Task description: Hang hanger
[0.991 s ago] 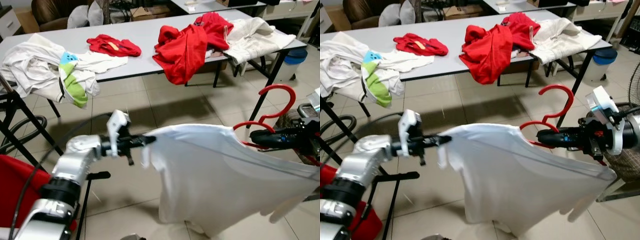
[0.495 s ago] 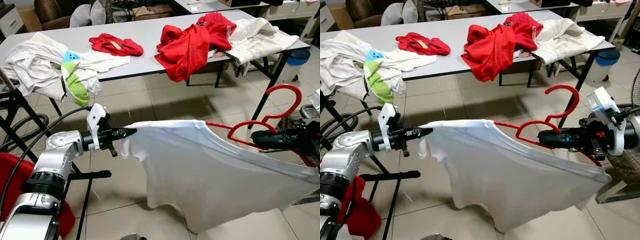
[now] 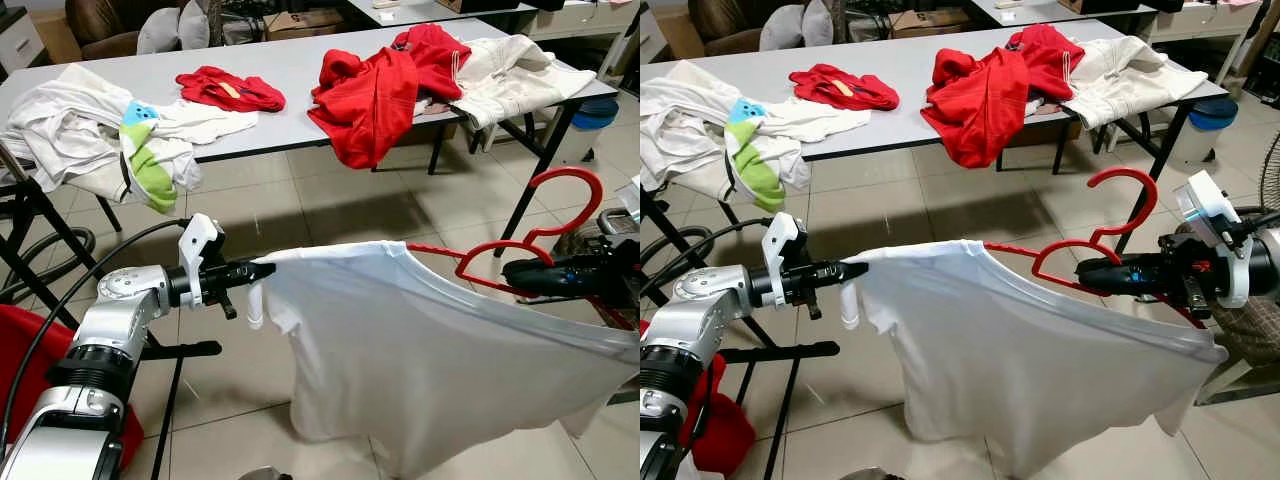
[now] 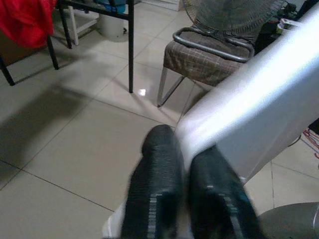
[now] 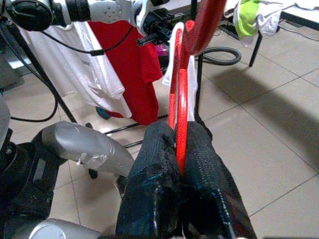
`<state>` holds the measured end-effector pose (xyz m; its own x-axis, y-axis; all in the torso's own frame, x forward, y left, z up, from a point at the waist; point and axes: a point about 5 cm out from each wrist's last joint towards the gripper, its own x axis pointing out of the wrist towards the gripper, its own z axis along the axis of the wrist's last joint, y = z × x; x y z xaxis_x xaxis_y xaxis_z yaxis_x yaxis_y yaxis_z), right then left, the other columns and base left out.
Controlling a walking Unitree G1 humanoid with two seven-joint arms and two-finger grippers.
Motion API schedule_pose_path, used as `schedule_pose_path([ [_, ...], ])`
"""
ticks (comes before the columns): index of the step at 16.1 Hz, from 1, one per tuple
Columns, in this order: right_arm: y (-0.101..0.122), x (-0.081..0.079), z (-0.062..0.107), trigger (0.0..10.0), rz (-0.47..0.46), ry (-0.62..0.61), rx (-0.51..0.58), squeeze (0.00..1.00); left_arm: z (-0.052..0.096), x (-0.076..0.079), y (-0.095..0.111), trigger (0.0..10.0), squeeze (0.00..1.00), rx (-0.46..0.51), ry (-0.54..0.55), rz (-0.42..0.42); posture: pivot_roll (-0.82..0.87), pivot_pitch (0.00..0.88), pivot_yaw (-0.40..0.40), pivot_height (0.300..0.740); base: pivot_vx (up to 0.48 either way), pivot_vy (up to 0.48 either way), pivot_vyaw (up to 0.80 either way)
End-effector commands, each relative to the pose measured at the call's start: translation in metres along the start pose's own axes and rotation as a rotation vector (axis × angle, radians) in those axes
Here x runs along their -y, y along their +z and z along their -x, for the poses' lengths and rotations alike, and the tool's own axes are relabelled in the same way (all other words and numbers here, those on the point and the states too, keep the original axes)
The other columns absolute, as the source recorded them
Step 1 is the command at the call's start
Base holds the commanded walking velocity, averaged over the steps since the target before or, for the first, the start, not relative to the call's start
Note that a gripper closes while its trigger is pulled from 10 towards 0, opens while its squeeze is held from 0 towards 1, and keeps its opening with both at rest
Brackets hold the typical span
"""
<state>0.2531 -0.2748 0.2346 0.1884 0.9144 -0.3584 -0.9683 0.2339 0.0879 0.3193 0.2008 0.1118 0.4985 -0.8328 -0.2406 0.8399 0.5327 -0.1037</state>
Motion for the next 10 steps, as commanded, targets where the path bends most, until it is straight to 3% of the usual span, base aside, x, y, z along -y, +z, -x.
schedule_pose_path([
  [1, 0.004, 0.000, 0.004, 0.0, 0.025, -0.020, -0.011, 0.00, 0.002, -0.002, 0.007, 10.0, 1.00, 0.017, 0.000, -0.021, -0.18, 0.000, 0.068, 0.740, 0.000, 0.000, 0.00],
  [6, -0.008, 0.001, 0.007, 0.0, -0.008, -0.090, -0.023, 0.00, 0.007, -0.002, 0.011, 10.0, 1.00, 0.032, -0.011, -0.028, -0.18, 0.000, 0.070, 0.740, 0.000, 0.000, 0.00],
  [8, -0.032, 0.003, 0.000, 0.0, -0.046, -0.242, -0.087, 0.00, 0.003, -0.003, 0.005, 10.0, 1.00, 0.022, 0.129, -0.042, -0.18, 0.000, 0.076, 0.740, 0.000, 0.000, 0.00],
  [9, -0.060, 0.001, -0.014, 10.0, -0.130, -0.429, -0.094, 0.00, -0.006, 0.005, -0.005, 10.0, 0.17, 0.003, 0.269, 0.028, -0.17, 0.000, 0.078, 0.740, 0.000, 0.000, 0.00],
  [10, -0.071, -0.001, -0.020, 10.0, -0.181, -0.502, -0.075, 0.00, -0.011, 0.012, -0.009, 10.0, 0.00, 0.004, 0.286, 0.075, -0.17, 0.000, 0.078, 0.740, 0.000, 0.000, 0.00],
])
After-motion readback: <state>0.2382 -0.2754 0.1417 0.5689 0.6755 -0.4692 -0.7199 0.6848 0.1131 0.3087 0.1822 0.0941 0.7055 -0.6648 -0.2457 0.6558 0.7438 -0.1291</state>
